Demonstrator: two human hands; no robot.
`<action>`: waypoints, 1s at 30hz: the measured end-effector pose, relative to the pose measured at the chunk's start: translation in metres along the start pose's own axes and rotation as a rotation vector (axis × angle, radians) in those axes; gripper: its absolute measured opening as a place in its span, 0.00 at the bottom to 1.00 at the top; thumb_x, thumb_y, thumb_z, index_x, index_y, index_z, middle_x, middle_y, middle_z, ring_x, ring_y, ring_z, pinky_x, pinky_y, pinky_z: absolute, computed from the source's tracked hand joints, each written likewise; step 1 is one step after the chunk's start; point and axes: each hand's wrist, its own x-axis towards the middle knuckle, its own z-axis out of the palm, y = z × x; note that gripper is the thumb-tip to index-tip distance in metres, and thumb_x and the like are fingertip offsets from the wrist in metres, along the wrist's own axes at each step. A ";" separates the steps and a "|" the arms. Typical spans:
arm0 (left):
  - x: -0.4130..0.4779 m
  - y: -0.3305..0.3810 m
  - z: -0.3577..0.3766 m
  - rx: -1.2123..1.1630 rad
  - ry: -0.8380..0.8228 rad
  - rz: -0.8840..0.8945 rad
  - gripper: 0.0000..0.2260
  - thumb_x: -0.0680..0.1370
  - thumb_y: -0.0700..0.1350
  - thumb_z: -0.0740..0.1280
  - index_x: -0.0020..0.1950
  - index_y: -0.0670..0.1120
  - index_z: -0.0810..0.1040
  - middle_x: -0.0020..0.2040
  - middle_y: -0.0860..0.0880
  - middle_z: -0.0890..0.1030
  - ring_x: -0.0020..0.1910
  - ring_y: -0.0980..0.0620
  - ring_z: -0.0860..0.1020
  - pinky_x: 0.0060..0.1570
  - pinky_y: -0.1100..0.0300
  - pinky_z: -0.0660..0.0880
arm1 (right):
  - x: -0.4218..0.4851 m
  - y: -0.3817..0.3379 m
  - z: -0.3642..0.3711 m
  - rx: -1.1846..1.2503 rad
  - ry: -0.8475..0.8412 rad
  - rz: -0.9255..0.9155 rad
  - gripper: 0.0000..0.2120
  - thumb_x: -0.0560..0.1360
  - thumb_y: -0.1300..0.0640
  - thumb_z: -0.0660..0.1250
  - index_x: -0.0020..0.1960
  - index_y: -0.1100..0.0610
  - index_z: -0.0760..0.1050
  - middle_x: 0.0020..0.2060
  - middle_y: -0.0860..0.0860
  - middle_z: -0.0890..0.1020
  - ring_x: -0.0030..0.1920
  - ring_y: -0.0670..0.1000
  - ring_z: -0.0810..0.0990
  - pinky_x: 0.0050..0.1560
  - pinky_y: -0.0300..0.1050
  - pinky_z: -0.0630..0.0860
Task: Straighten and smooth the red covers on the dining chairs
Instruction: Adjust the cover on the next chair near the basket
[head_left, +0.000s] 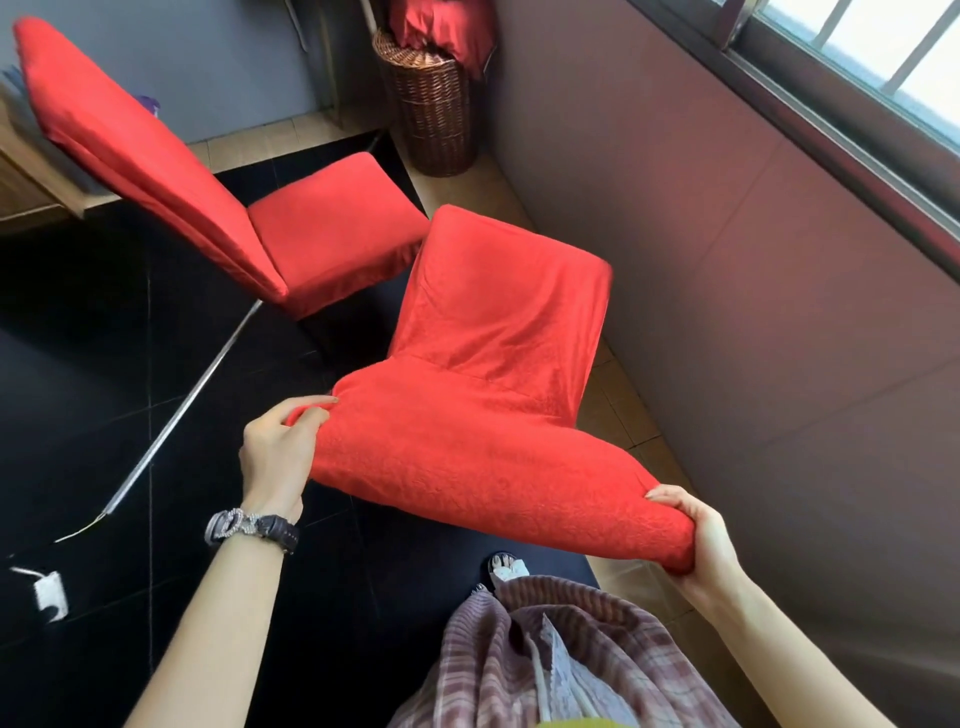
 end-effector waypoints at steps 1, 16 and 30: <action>-0.004 -0.003 0.000 -0.011 0.003 -0.005 0.09 0.71 0.44 0.67 0.39 0.58 0.84 0.45 0.51 0.84 0.54 0.48 0.79 0.56 0.45 0.76 | 0.001 -0.001 -0.003 -0.029 0.004 -0.010 0.08 0.72 0.63 0.59 0.36 0.55 0.73 0.31 0.47 0.80 0.32 0.48 0.79 0.26 0.38 0.74; -0.055 -0.050 -0.022 -0.152 0.130 -0.210 0.12 0.75 0.41 0.66 0.39 0.57 0.84 0.51 0.49 0.82 0.56 0.45 0.79 0.57 0.43 0.76 | 0.036 -0.053 0.023 -0.421 -0.133 -0.094 0.09 0.72 0.62 0.59 0.37 0.56 0.75 0.40 0.50 0.79 0.36 0.50 0.75 0.27 0.38 0.71; -0.090 -0.070 -0.042 -0.143 -0.024 -0.380 0.11 0.81 0.47 0.60 0.51 0.60 0.80 0.61 0.48 0.75 0.54 0.46 0.78 0.35 0.52 0.80 | 0.059 -0.085 0.068 -0.665 -0.274 -0.106 0.17 0.71 0.60 0.58 0.28 0.52 0.79 0.30 0.48 0.80 0.28 0.48 0.76 0.27 0.37 0.70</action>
